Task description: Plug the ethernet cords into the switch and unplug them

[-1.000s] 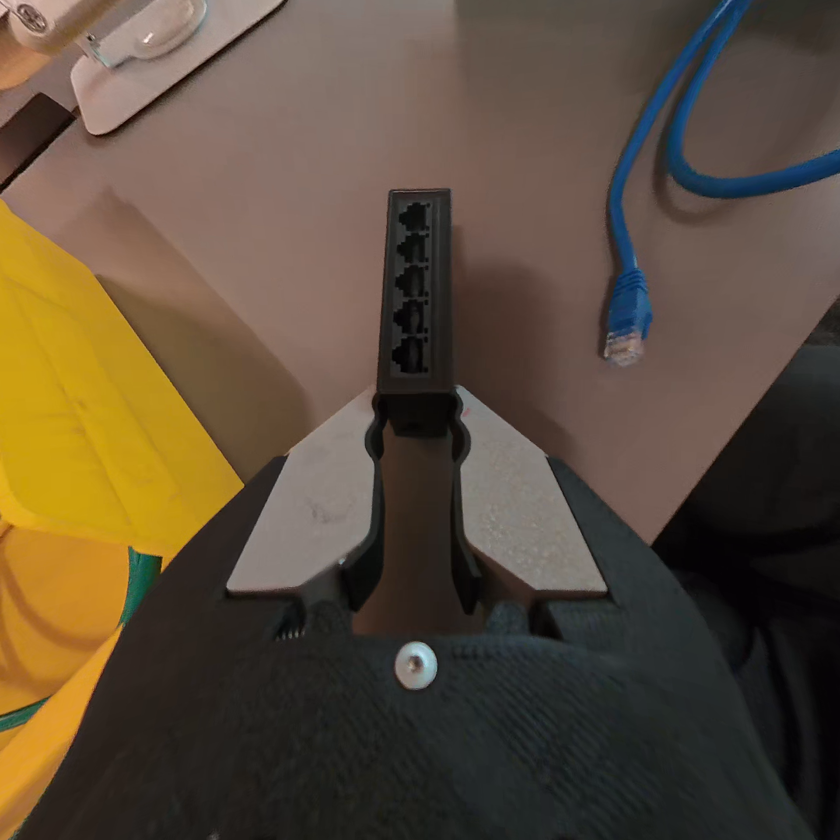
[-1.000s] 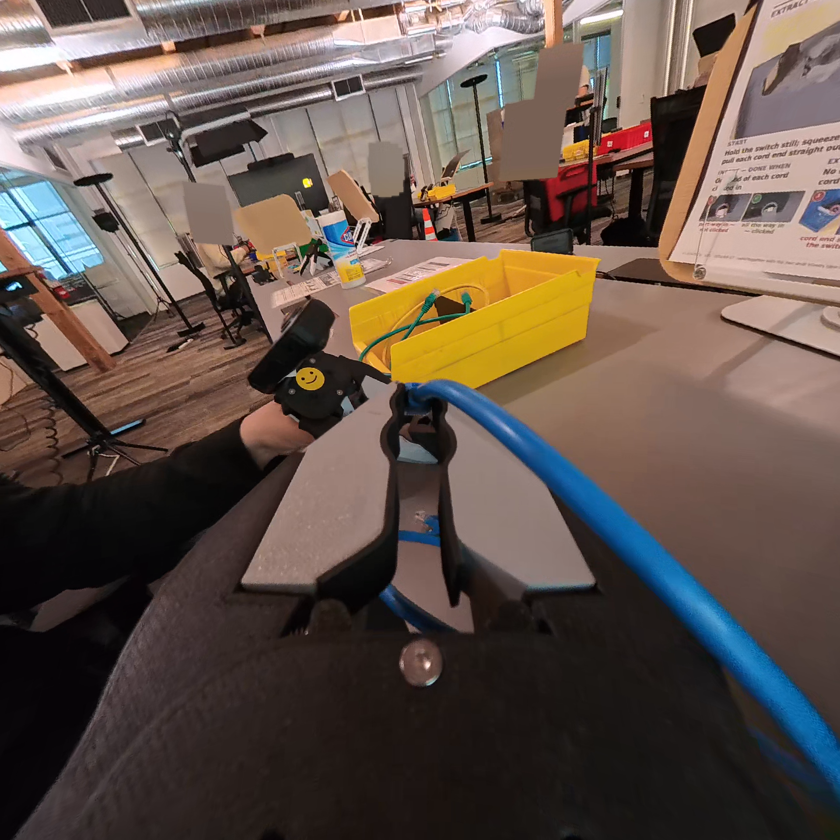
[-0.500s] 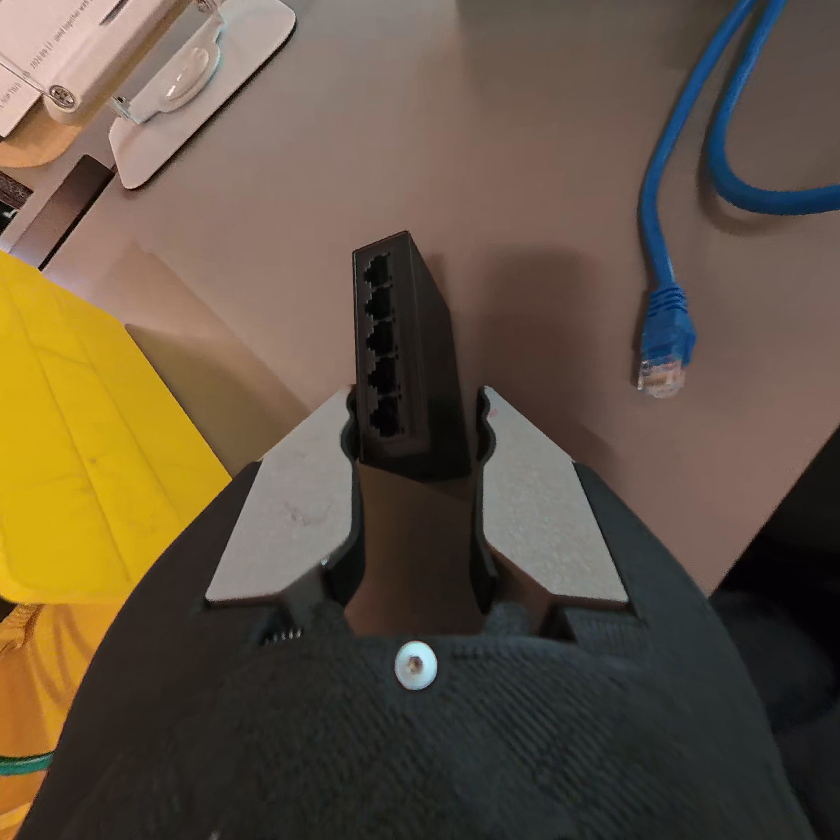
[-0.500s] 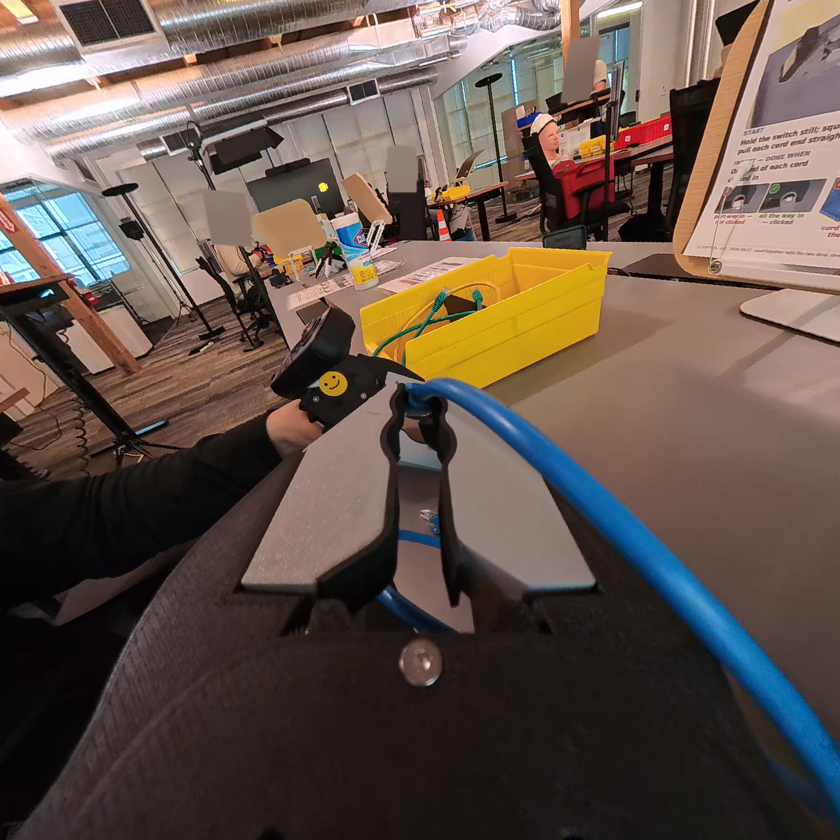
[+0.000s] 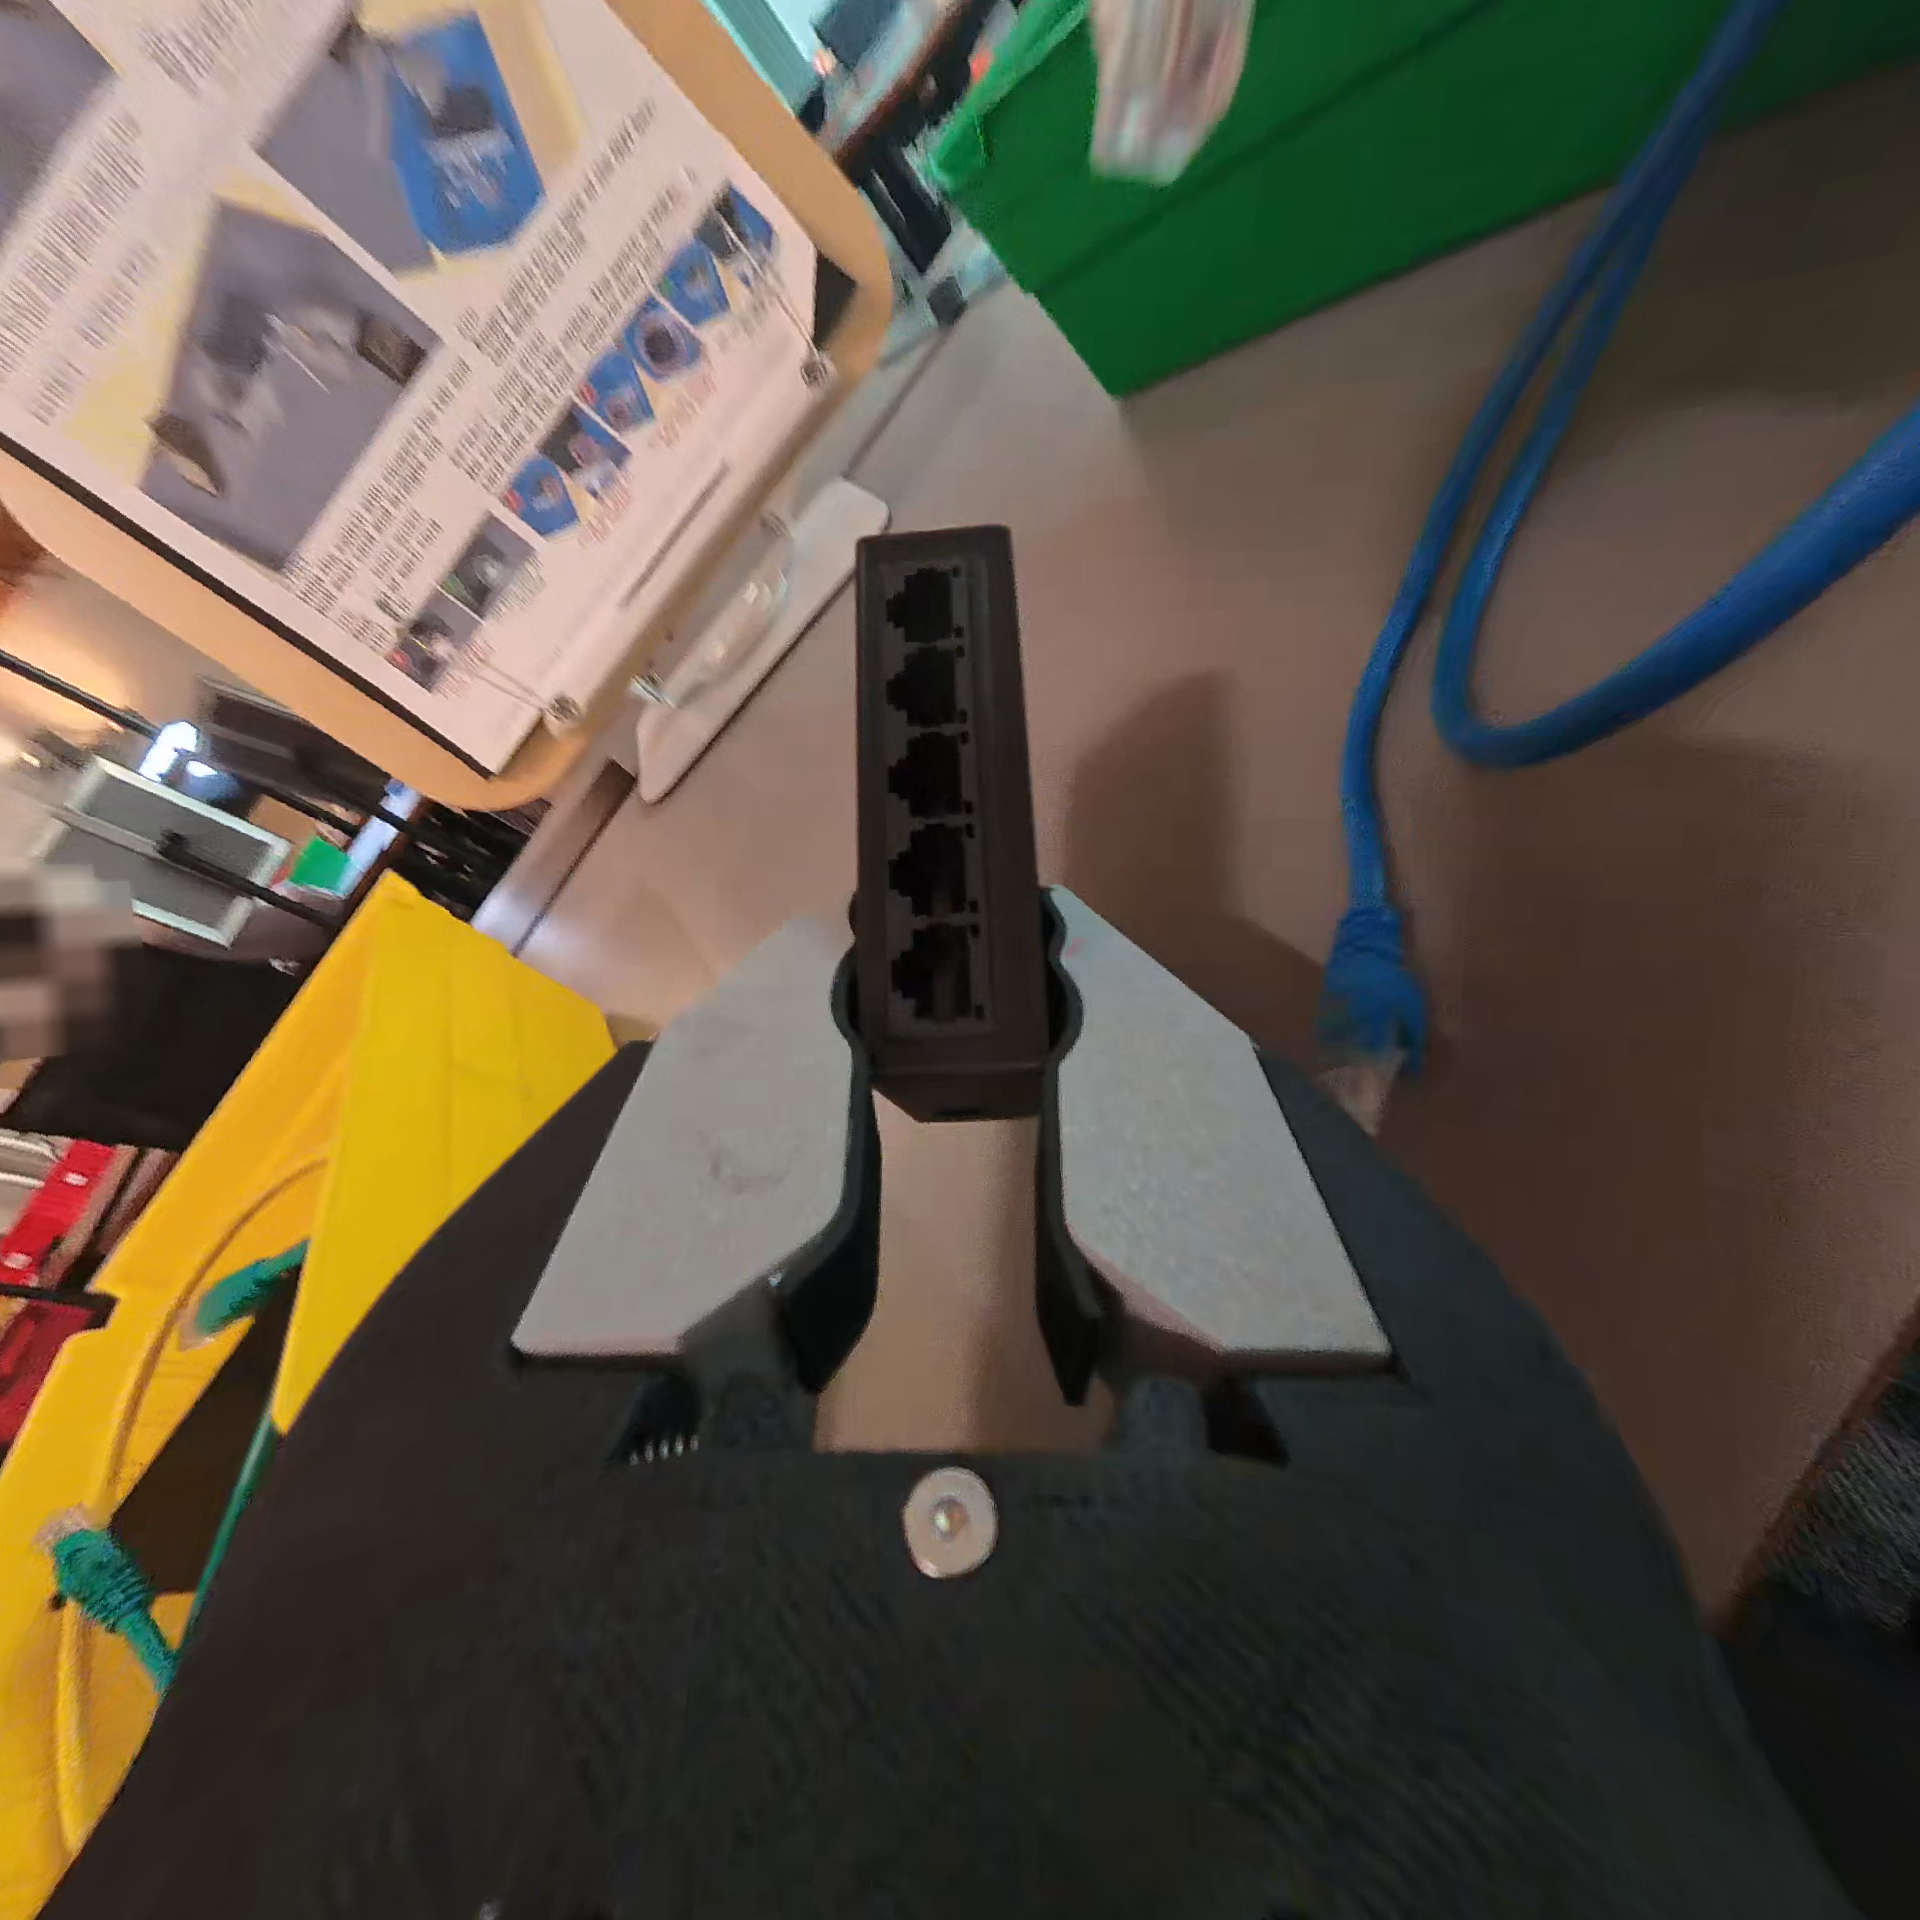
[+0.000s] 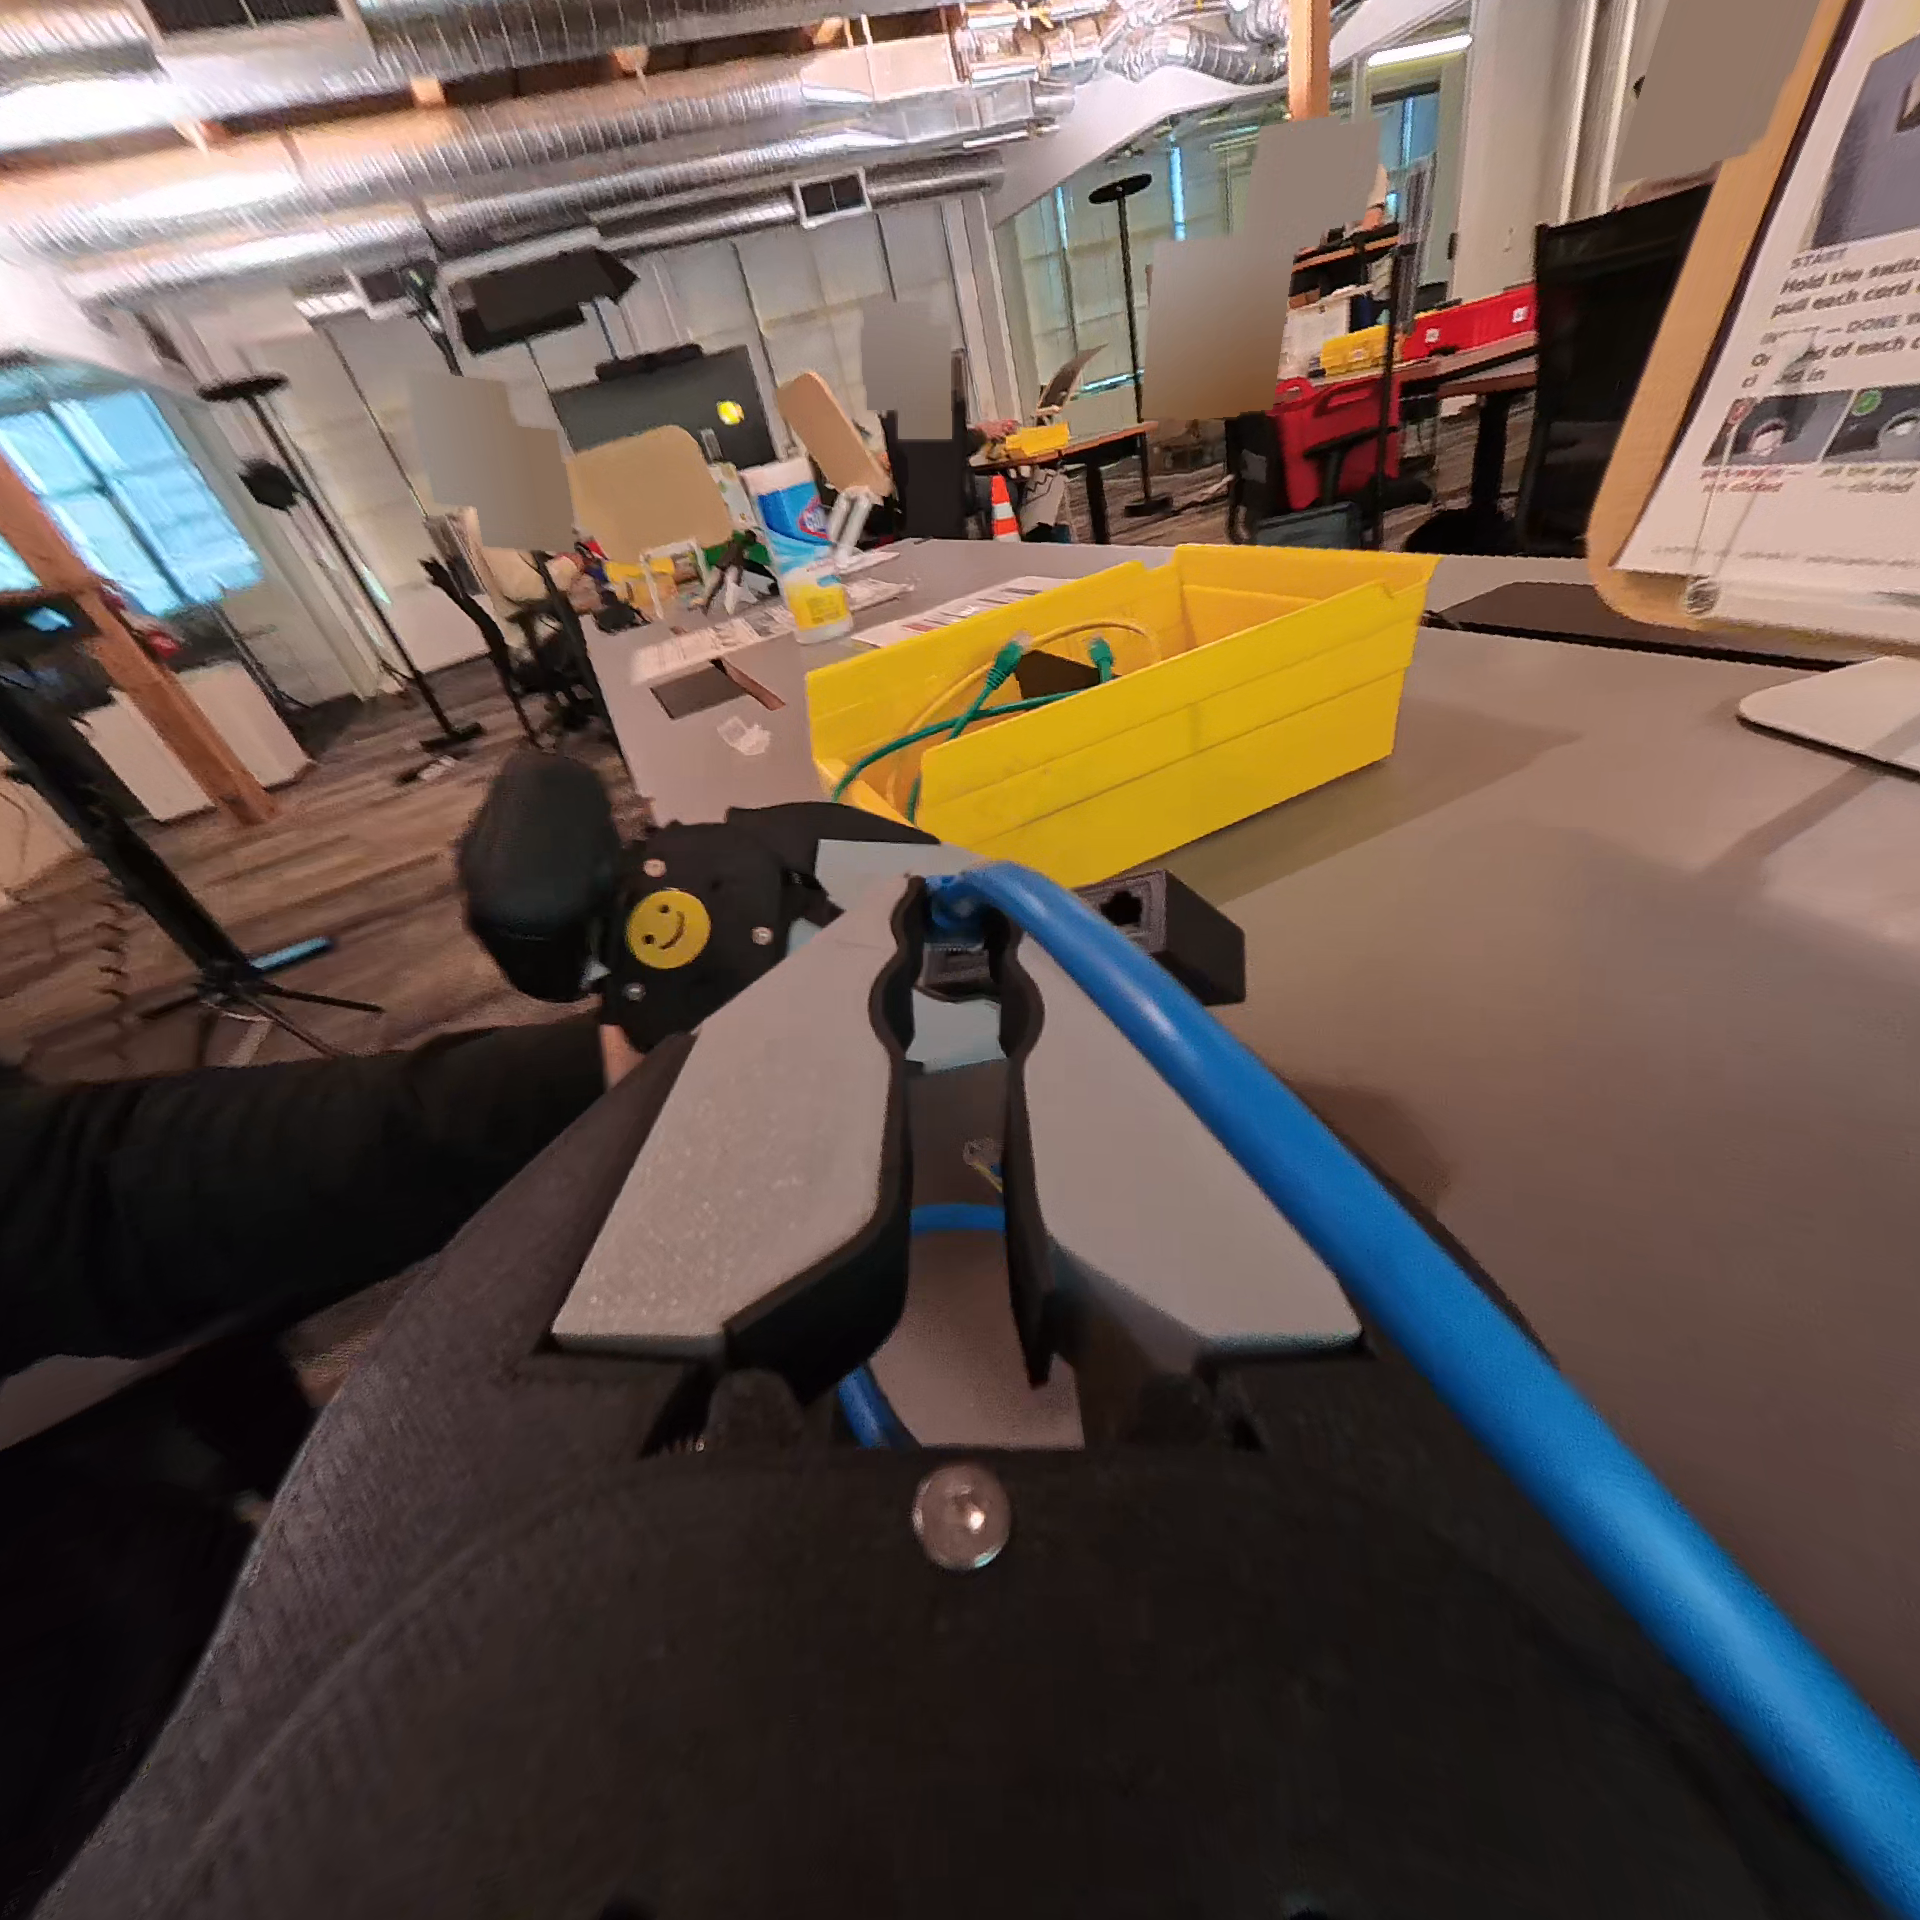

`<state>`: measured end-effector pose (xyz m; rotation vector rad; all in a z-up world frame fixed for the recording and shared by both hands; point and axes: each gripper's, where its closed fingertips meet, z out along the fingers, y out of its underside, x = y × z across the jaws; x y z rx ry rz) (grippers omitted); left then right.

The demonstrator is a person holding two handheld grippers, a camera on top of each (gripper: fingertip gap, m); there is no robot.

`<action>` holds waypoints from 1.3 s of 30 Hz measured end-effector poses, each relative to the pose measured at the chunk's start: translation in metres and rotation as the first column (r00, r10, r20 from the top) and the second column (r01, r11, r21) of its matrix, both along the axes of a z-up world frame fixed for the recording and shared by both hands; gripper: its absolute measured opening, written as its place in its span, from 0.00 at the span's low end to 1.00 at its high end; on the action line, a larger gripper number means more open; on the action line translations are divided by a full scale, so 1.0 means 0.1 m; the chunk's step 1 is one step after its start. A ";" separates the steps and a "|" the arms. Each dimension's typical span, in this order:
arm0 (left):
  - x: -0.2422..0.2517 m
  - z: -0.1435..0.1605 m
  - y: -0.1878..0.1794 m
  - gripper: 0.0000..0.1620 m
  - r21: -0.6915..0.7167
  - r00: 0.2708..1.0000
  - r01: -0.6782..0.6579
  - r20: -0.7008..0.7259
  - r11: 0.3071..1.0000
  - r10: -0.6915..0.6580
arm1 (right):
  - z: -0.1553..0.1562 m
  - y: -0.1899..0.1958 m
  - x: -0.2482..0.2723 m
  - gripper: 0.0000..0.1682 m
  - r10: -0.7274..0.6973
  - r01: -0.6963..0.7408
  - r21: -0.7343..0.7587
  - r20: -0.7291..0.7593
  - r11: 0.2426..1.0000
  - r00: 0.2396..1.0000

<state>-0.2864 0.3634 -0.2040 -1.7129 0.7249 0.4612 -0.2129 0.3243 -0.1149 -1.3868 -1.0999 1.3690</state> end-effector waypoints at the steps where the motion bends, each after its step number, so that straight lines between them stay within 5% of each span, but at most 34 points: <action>1: 0.02 0.04 0.00 0.16 0.031 1.000 0.010 -0.009 0.999 -0.009 | -0.04 -0.01 -0.04 0.04 -0.022 0.022 0.037 0.016 0.999 1.000; 7: 0.08 0.05 0.01 0.16 0.075 0.998 0.039 -0.058 0.996 -0.035 | -0.13 -0.10 -0.24 0.04 -0.111 0.103 0.232 0.022 0.967 0.994; 16: 0.13 0.12 -0.04 0.16 0.133 0.997 0.055 -0.068 0.990 -0.047 | -0.29 -0.13 -0.42 0.03 -0.201 0.193 0.325 -0.007 0.926 0.979; 24: 0.10 0.12 -0.04 0.16 0.126 0.998 0.038 -0.060 0.991 -0.031 | -0.34 -0.14 -0.46 0.04 -0.317 0.287 0.460 -0.013 0.840 0.948; 30: 0.13 0.03 -0.03 0.16 0.087 0.994 0.039 -0.106 0.995 -0.030 | -0.43 -0.14 -0.46 0.05 -0.393 0.290 0.669 0.003 0.684 0.920; 39: 0.20 0.11 -0.10 0.15 0.151 0.991 0.077 -0.124 0.985 -0.058 | -0.41 -0.20 -0.43 0.05 -0.372 0.281 0.703 -0.025 0.653 0.928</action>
